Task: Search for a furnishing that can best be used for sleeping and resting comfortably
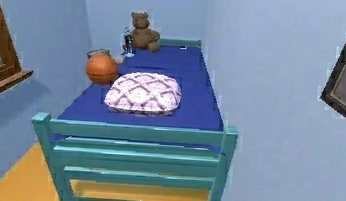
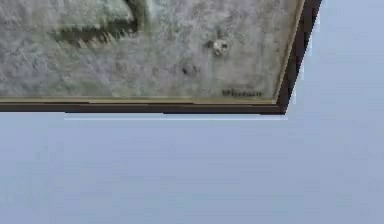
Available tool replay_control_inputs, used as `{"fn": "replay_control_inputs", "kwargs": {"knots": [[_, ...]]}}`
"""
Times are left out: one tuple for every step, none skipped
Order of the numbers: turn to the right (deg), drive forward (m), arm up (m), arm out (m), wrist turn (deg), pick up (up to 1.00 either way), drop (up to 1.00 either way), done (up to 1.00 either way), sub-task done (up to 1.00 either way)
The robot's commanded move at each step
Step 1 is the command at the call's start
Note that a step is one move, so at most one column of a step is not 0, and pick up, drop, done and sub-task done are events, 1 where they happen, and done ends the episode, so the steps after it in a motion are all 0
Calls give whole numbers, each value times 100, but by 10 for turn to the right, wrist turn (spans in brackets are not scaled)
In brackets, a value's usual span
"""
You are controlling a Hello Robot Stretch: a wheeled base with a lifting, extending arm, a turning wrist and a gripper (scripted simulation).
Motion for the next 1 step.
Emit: {"fn": "replay_control_inputs", "kwargs": {"knots": [[300, 0, 0, 0, 0, 0, 0, 0, 0]]}}
